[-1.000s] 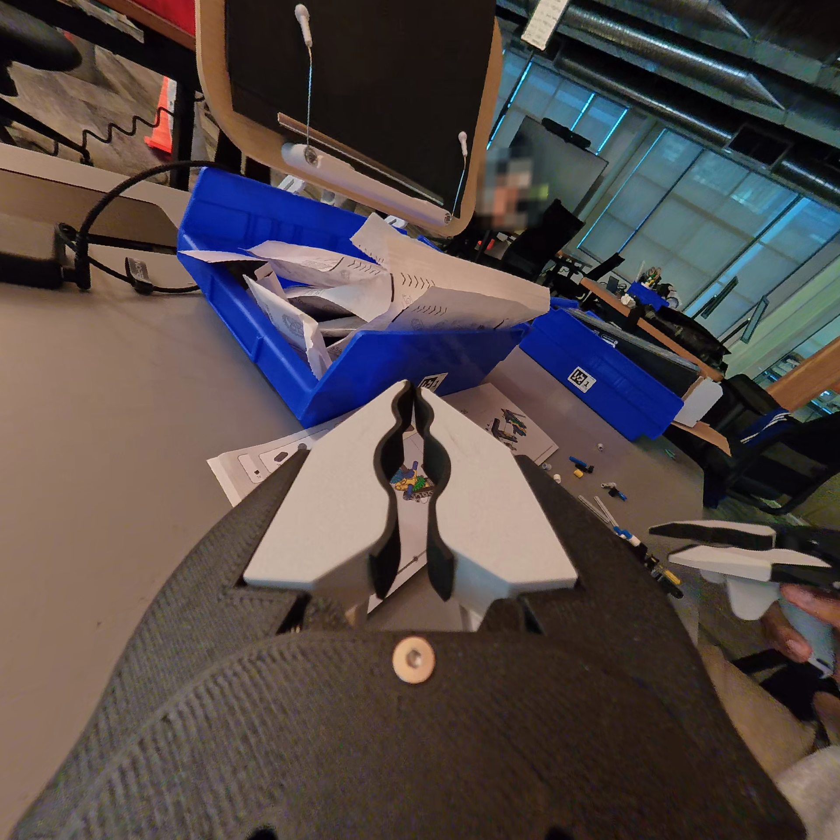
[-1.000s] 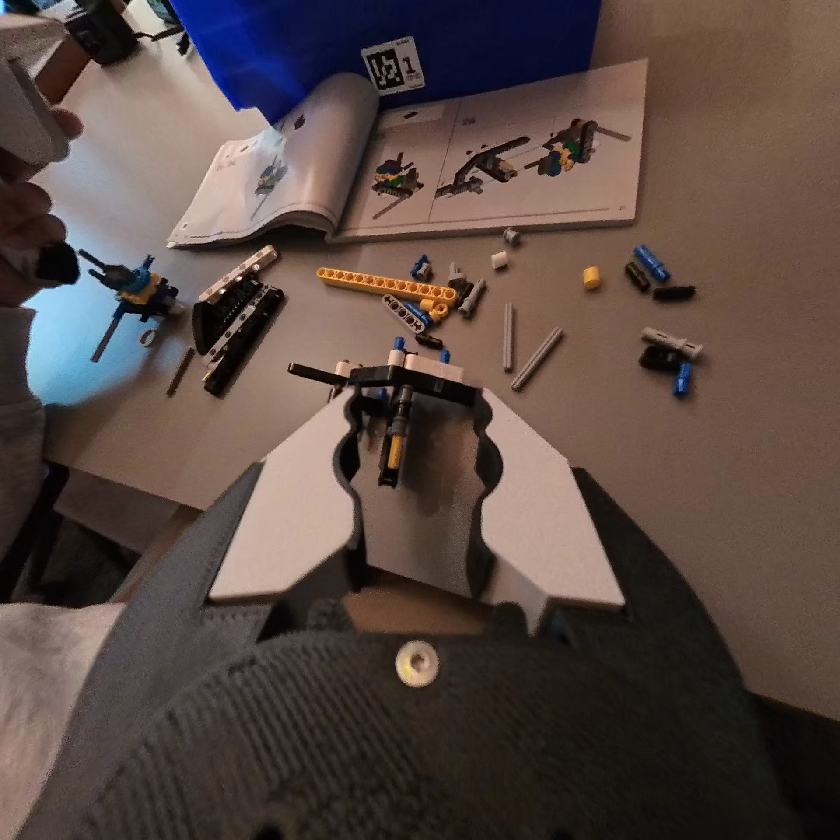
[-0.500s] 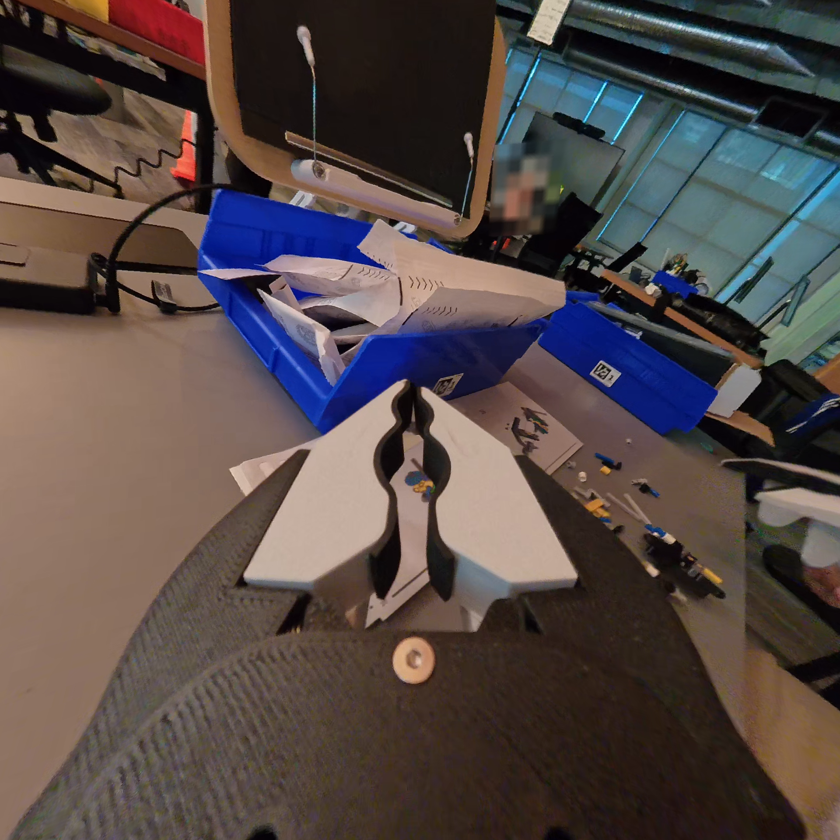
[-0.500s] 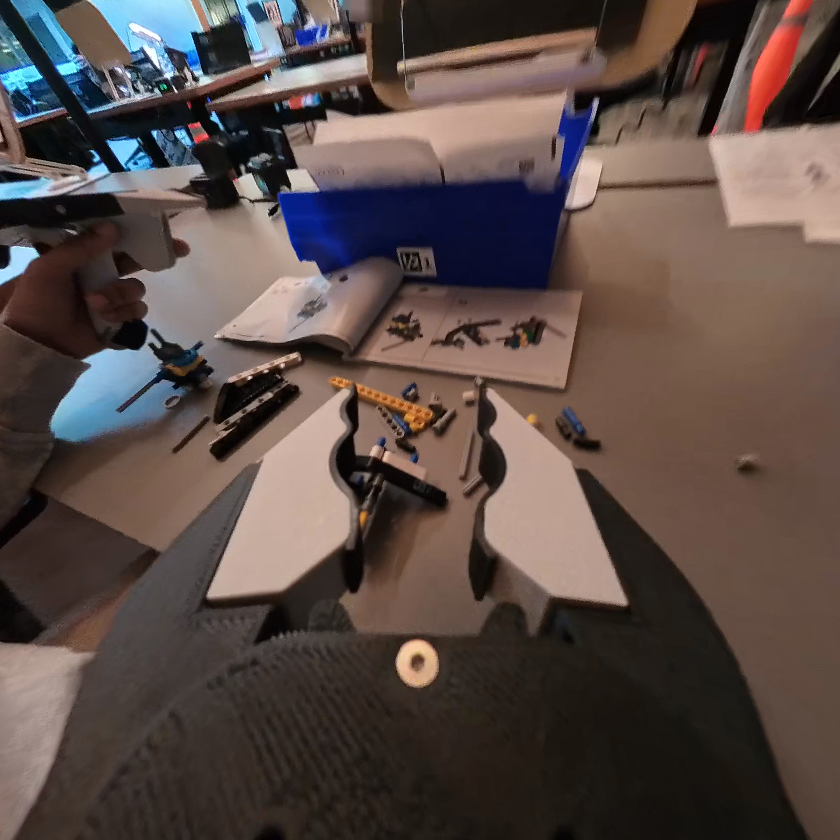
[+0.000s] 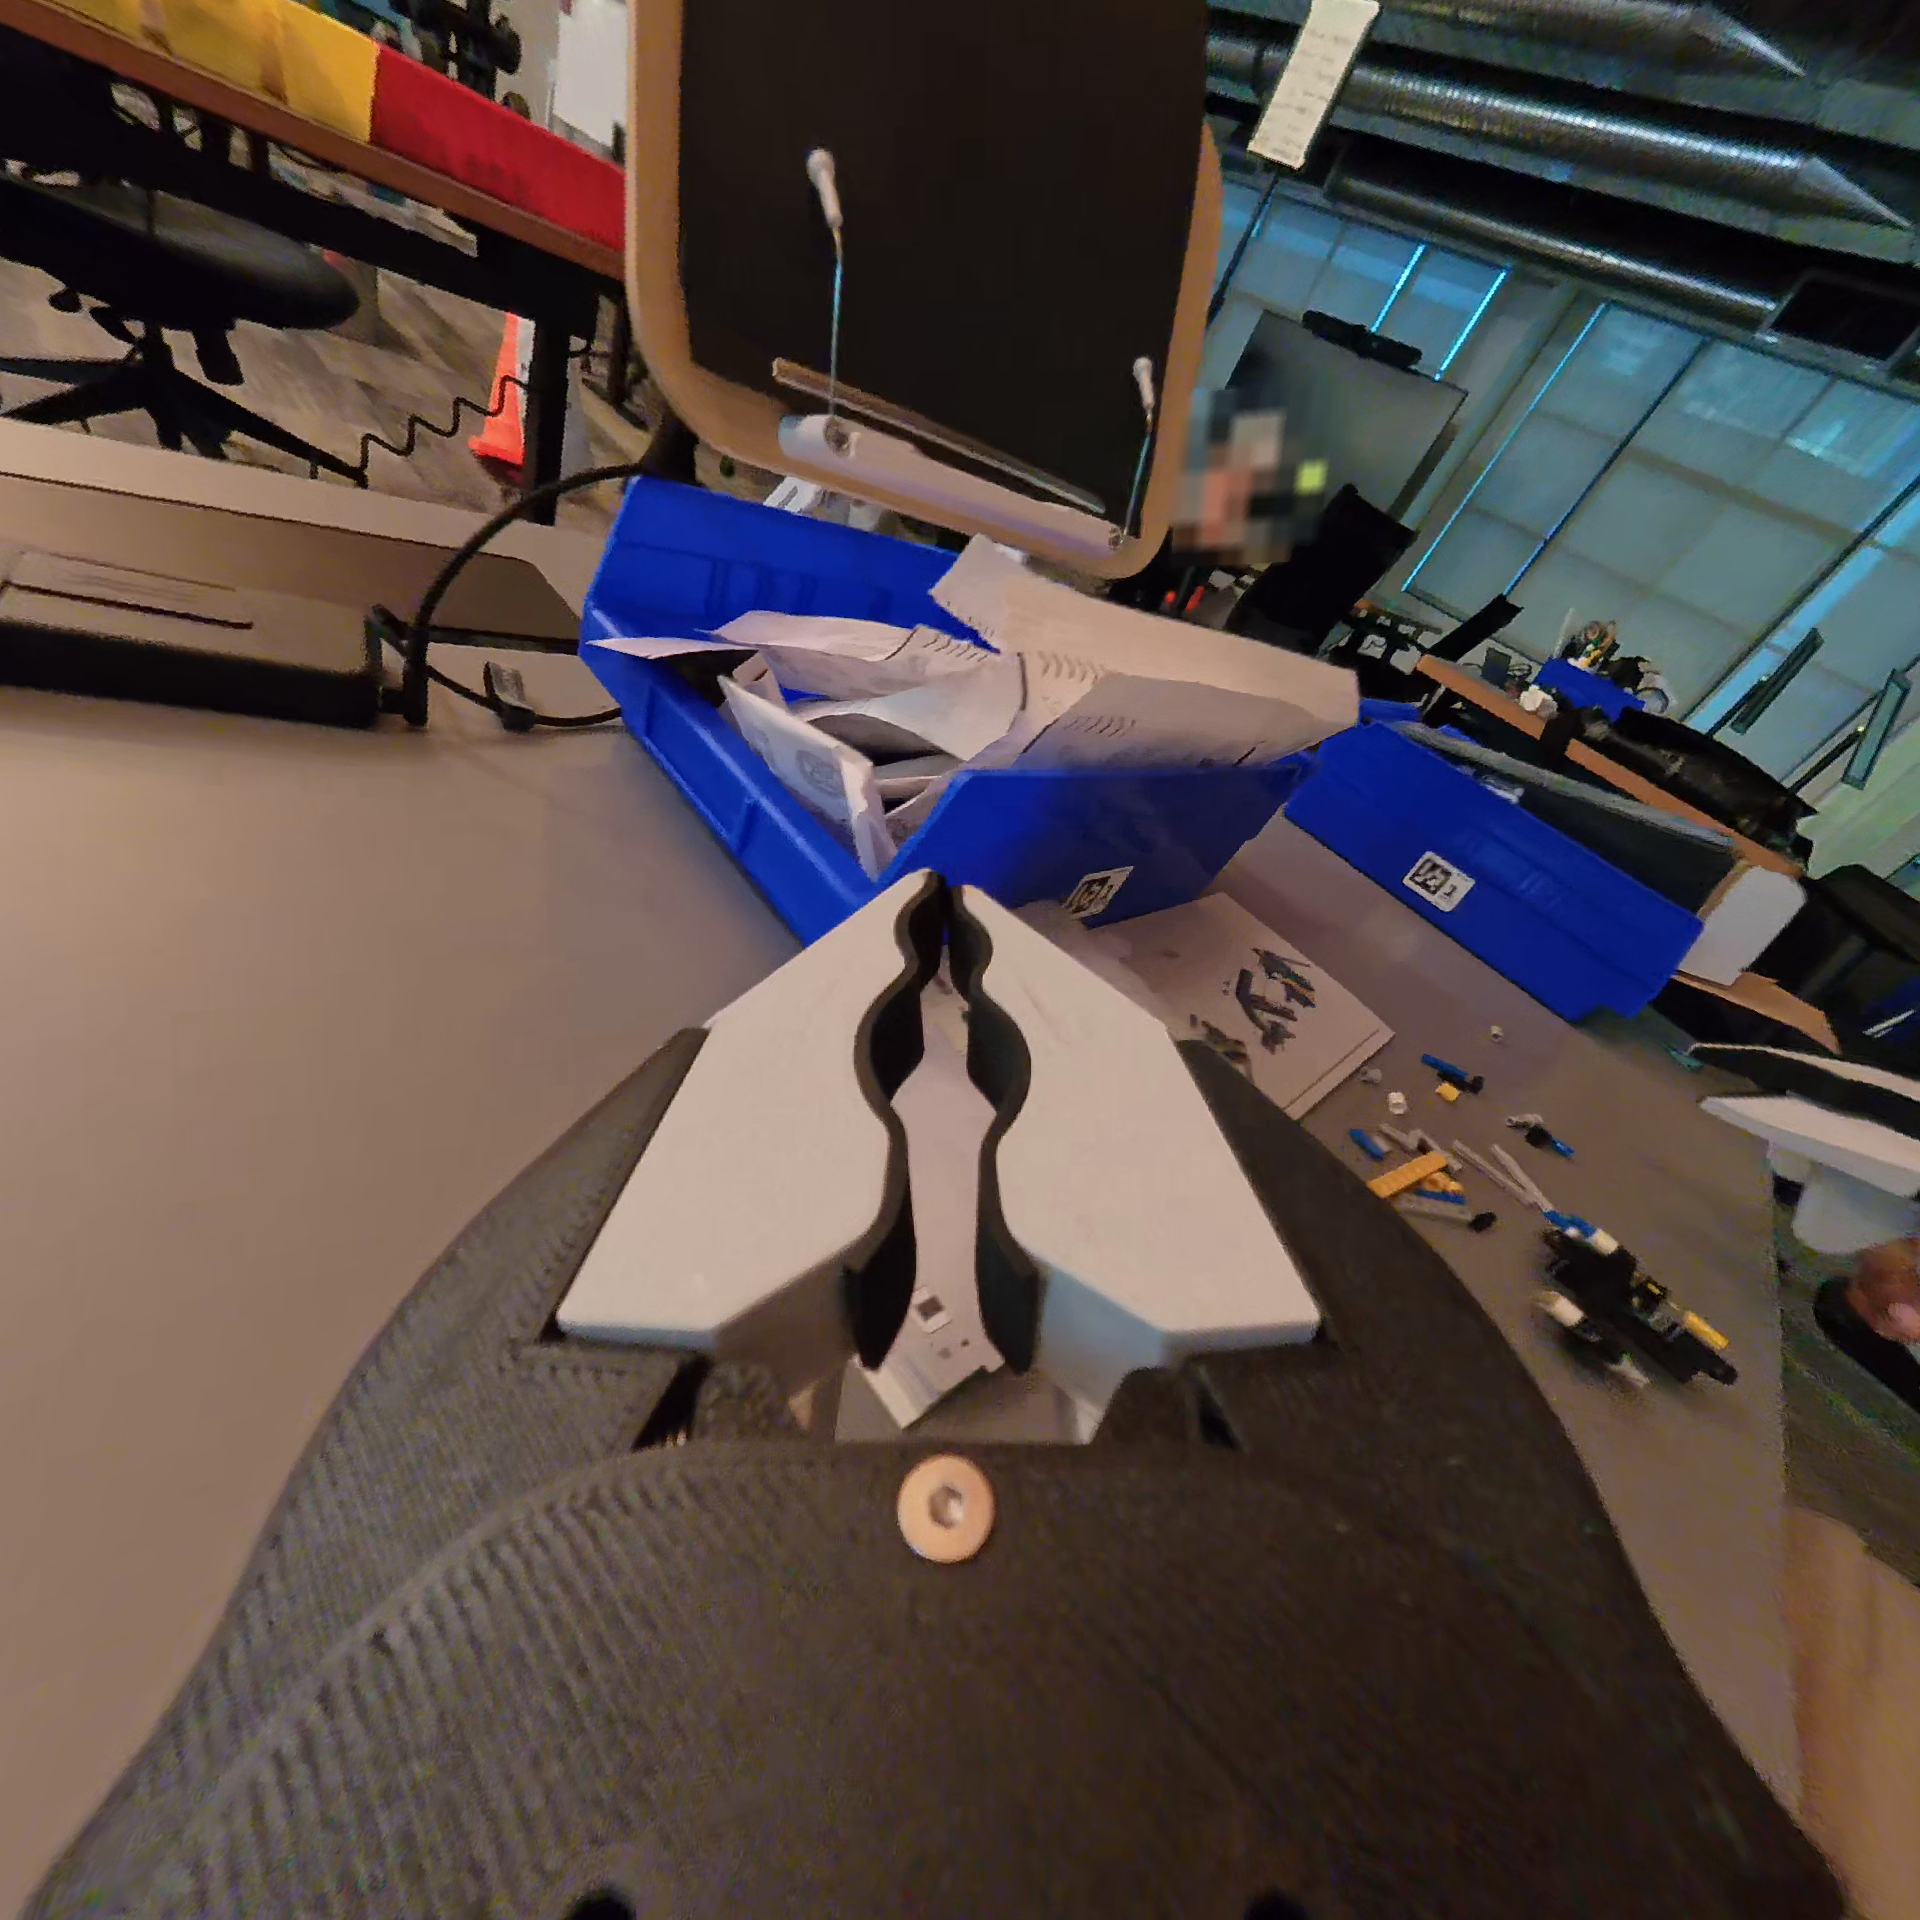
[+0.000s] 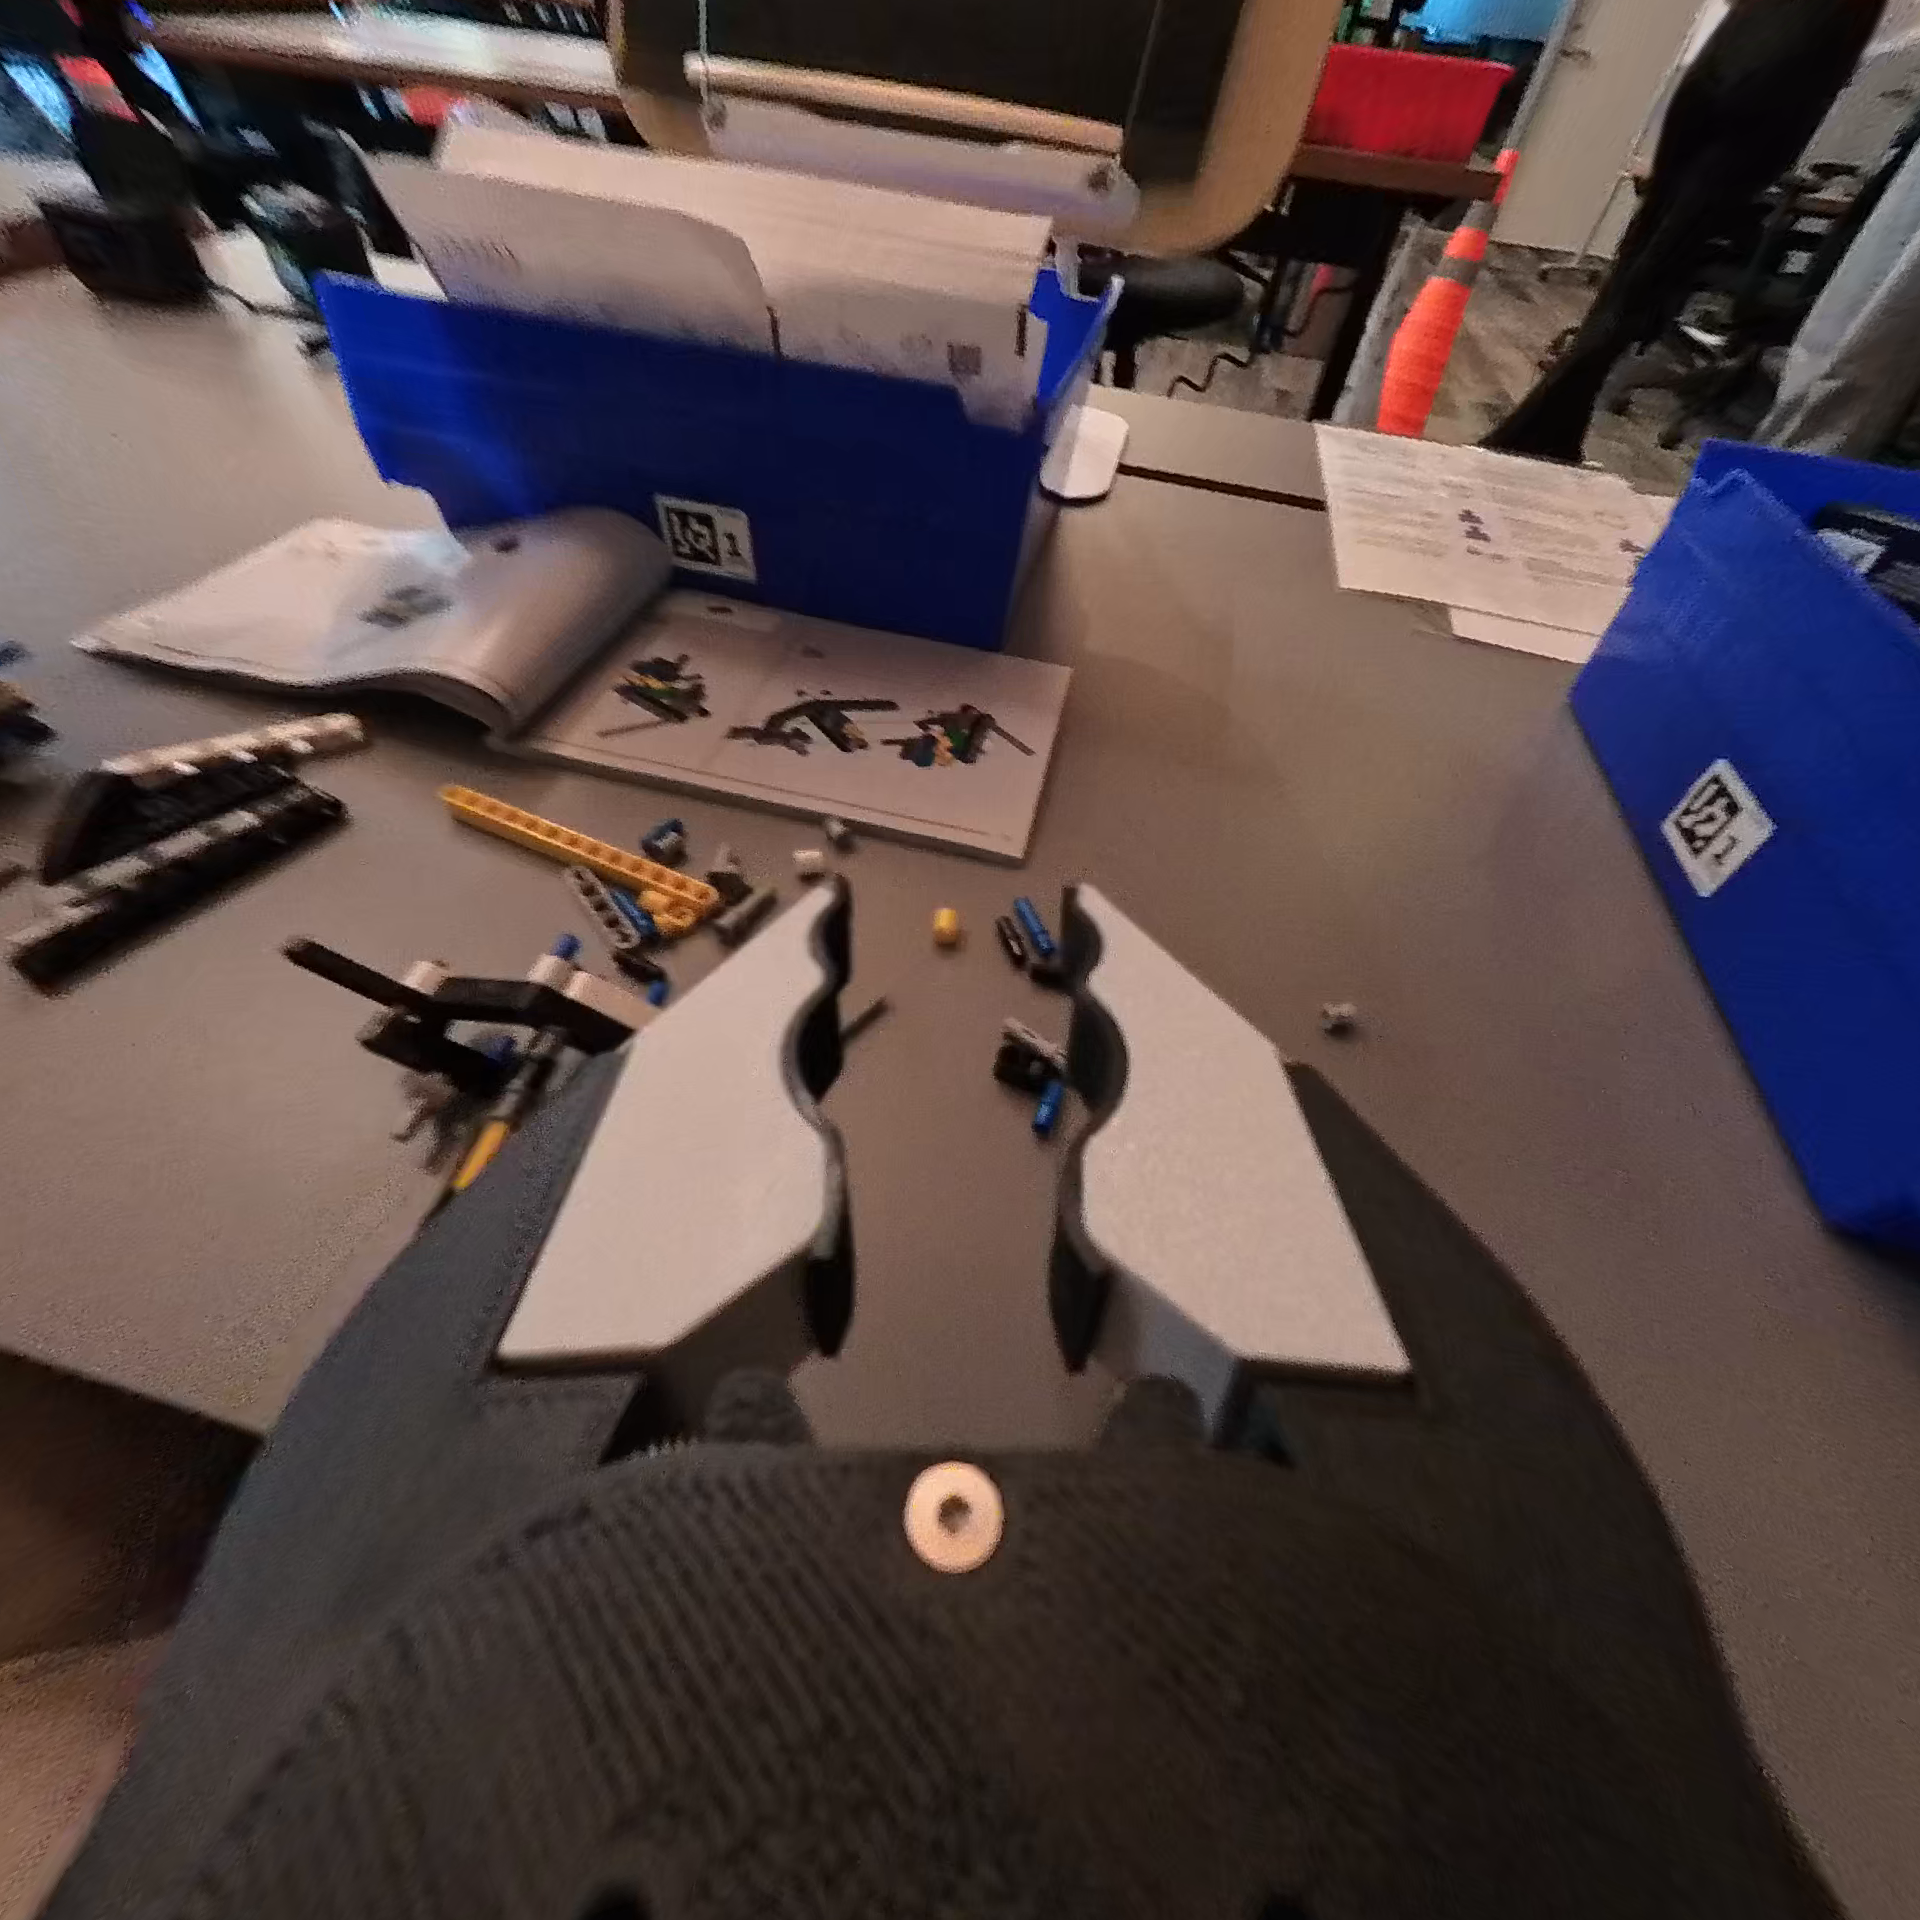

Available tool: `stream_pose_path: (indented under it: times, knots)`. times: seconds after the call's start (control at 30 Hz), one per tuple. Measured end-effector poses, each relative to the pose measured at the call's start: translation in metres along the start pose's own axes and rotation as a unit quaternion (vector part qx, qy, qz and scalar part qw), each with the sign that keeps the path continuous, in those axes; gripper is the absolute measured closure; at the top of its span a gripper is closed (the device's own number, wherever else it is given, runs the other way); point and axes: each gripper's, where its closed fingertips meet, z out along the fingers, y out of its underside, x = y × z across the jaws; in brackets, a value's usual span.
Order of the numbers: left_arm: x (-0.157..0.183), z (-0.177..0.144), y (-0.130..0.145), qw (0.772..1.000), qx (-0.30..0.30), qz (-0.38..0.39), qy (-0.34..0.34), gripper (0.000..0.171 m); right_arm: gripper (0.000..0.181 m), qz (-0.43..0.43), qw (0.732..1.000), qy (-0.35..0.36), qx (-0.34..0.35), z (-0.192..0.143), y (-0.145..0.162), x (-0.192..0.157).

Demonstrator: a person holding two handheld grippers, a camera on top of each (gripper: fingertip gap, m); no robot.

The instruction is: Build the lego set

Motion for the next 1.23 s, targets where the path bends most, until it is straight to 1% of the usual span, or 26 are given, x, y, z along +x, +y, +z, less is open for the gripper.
stream_pose_path:
  times: [0.03, 0.07, 0.13, 0.23, 0.27, 0.37, 0.43, 0.6, 0.73, 0.8, 0.9, 1.0, 1.07, 1.23]
  knots:
    - [-0.006, 0.0, 0.001, 1.0, -0.003, 0.002, -0.007, 0.171, 0.153, -0.016, 1.0, 0.013, -0.009, 0.002, 0.003, 0.004]
    - [-0.012, 0.0, 0.002, 1.0, -0.005, 0.003, -0.02, 0.171, 0.16, -0.035, 0.999, 0.03, -0.017, 0.005, 0.005, 0.01]
    - [-0.022, -0.001, 0.002, 0.999, -0.007, 0.005, -0.042, 0.171, 0.171, -0.065, 0.996, 0.065, -0.02, 0.009, 0.007, 0.021]
    - [-0.041, -0.003, 0.001, 0.995, -0.005, -0.002, -0.096, 0.171, 0.175, -0.06, 0.994, 0.09, -0.016, 0.015, 0.007, 0.033]
    - [-0.045, -0.003, 0.004, 0.994, -0.01, 0.003, -0.111, 0.171, 0.181, -0.048, 0.994, 0.1, -0.017, 0.018, 0.008, 0.038]
    - [-0.054, -0.006, 0.006, 0.987, -0.014, 0.03, -0.159, 0.171, 0.181, -0.006, 0.995, 0.099, -0.02, 0.029, 0.009, 0.047]
    - [-0.057, -0.005, 0.009, 0.984, -0.017, 0.041, -0.174, 0.171, 0.181, -0.005, 0.994, 0.108, -0.029, 0.034, 0.012, 0.053]
    - [-0.055, 0.002, 0.024, 0.985, -0.047, 0.04, -0.164, 0.171, 0.181, -0.006, 0.993, 0.105, -0.051, 0.042, 0.018, 0.055]
    - [-0.051, 0.006, 0.028, 0.985, -0.055, 0.047, -0.158, 0.171, 0.181, 0.027, 0.991, 0.109, -0.067, 0.049, 0.022, 0.06]
    - [-0.05, 0.007, 0.029, 0.983, -0.059, 0.055, -0.162, 0.171, 0.181, 0.041, 0.987, 0.122, -0.094, 0.053, 0.03, 0.066]
    - [-0.045, 0.009, 0.034, 0.983, -0.08, 0.061, -0.15, 0.171, 0.181, 0.014, 0.984, 0.134, -0.118, 0.057, 0.036, 0.065]
    - [-0.043, 0.008, 0.033, 0.982, -0.082, 0.074, -0.154, 0.171, 0.181, -0.013, 0.984, 0.139, -0.108, 0.057, 0.032, 0.061]
    - [-0.044, 0.006, 0.032, 0.981, -0.079, 0.08, -0.159, 0.171, 0.181, -0.009, 0.986, 0.129, -0.105, 0.057, 0.031, 0.059]
    - [-0.048, 0.004, 0.026, 0.983, -0.059, 0.063, -0.161, 0.171, 0.181, 0.035, 0.99, 0.073, -0.114, 0.06, 0.035, 0.052]
